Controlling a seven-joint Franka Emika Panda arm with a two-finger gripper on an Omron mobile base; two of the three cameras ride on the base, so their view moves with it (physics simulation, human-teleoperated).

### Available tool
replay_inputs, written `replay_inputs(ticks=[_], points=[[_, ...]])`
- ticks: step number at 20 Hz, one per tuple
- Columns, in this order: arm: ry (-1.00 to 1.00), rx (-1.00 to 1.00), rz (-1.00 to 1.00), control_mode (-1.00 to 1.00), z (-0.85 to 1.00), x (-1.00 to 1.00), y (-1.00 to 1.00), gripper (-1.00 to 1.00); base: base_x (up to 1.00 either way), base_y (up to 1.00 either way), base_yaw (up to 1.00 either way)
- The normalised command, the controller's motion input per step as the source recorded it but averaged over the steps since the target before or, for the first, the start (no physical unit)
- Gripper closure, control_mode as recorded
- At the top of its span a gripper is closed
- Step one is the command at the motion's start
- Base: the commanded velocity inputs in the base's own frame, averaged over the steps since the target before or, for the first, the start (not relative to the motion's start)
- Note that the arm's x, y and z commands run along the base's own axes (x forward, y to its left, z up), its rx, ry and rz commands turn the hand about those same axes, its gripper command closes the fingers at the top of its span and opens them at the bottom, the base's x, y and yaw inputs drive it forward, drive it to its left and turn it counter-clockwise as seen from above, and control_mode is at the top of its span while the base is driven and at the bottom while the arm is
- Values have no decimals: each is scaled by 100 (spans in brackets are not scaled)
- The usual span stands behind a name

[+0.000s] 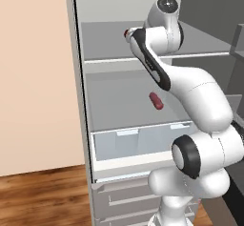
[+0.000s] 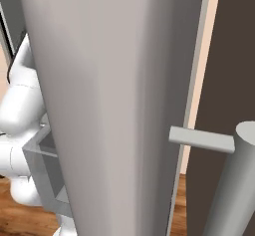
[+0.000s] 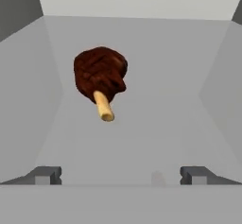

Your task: Move the salami and steak from the top shelf to the second highest shelf to make space. Then, place the pitcher from the counter on the cleared top shelf.

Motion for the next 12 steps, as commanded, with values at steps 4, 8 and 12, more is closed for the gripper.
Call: replay_inputs(ticks=[4,8,12], points=[[0,0,0,-100,-3,67,15,-100,0,0,0],[0,0,0,-100,0,61,17,-100,0,0,0],[0,0,0,-100,0,59,14,-100,0,0,0]])
